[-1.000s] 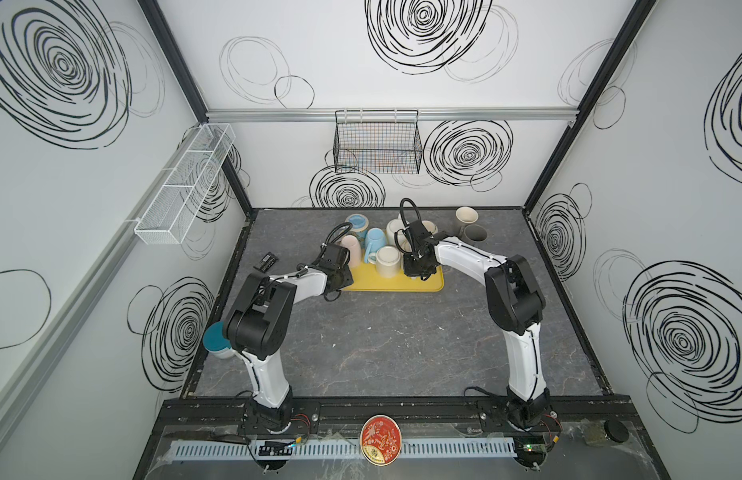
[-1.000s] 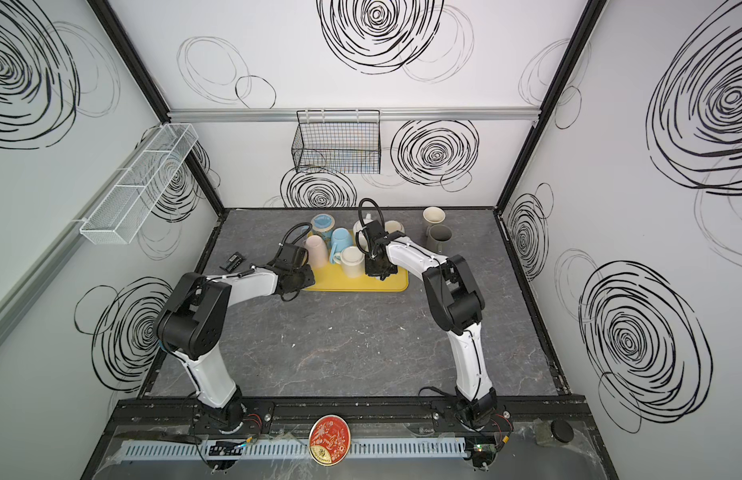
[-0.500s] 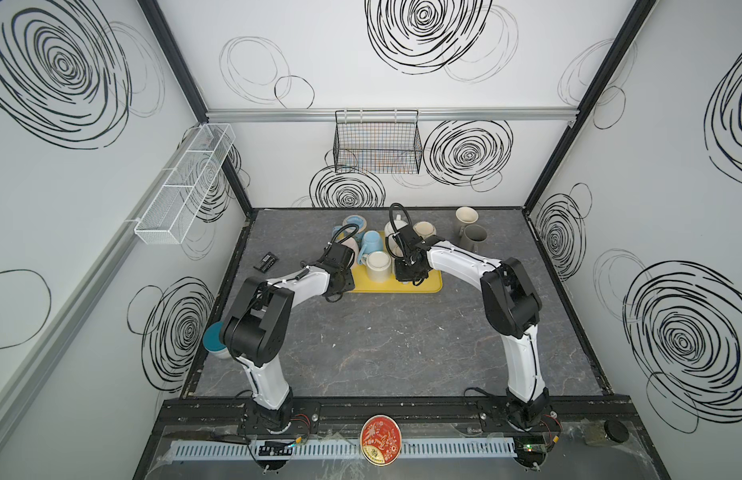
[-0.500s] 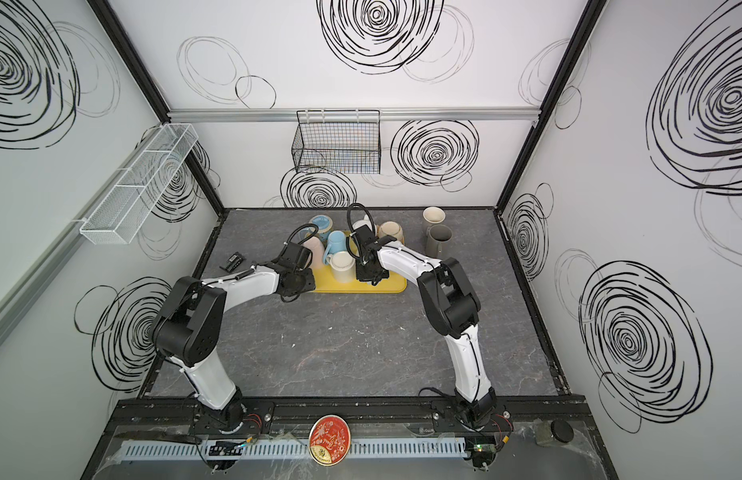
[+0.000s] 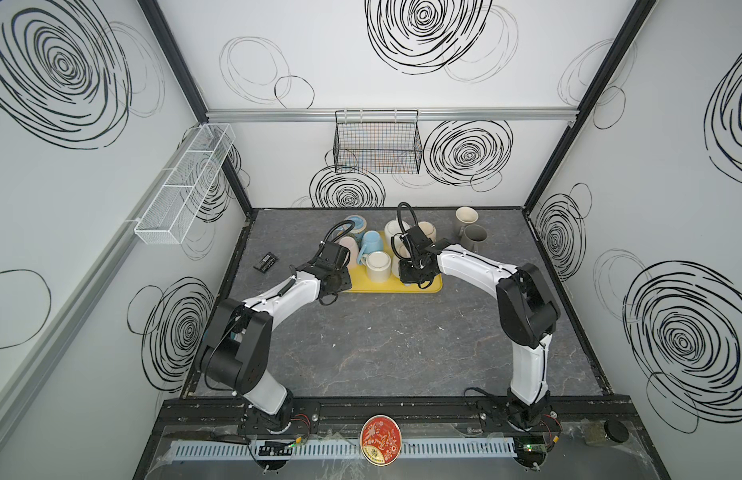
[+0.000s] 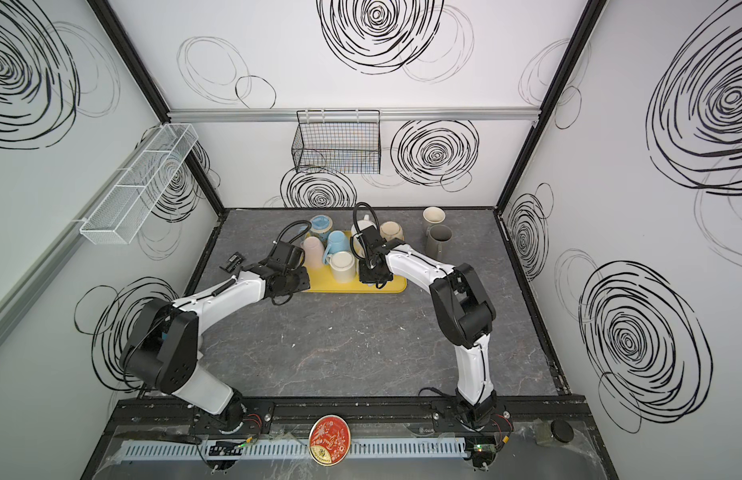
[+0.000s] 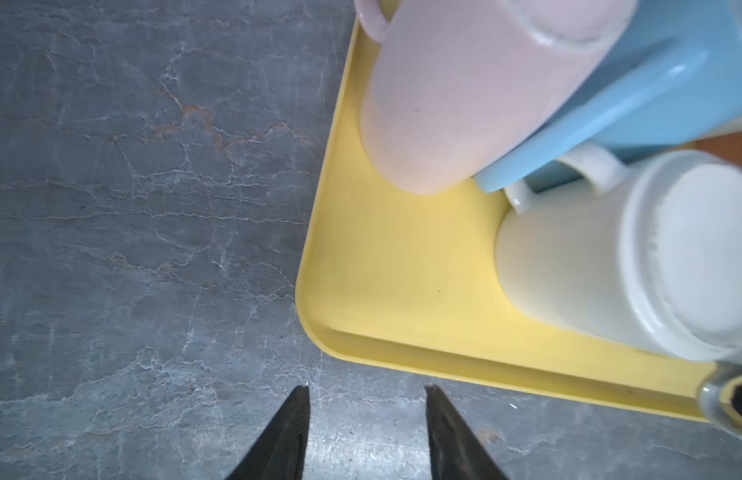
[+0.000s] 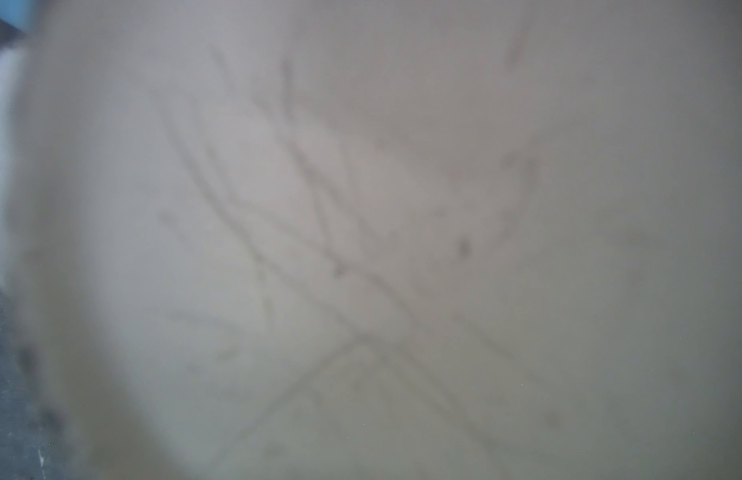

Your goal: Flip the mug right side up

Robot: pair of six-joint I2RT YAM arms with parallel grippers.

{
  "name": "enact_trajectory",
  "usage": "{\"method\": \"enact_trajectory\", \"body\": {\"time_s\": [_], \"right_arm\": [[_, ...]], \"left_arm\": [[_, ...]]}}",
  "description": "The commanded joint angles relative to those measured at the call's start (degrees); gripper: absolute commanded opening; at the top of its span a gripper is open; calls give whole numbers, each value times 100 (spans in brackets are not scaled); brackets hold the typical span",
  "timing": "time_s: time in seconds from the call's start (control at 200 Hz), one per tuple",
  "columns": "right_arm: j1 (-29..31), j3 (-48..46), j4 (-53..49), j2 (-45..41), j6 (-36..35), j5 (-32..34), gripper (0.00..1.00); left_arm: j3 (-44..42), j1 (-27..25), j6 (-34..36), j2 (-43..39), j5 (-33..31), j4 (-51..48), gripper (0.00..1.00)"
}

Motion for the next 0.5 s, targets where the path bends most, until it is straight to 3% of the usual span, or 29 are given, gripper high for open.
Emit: {"method": "enact_trajectory", "body": {"time_s": [0.0,0.28,0.495], "right_arm": [[-38,16,838,-688,49,-248,0],[-261,-125,1672,-1506,213,-930,0],[-419,143,2497,-1759,306,-1937,0]], "left_arm": [[-226,65,-10,-430,559,565,50],[-640,359,-436,-1520,1821,1831,53],[-763,611,-1391,-1900,2737,3140,58]]}}
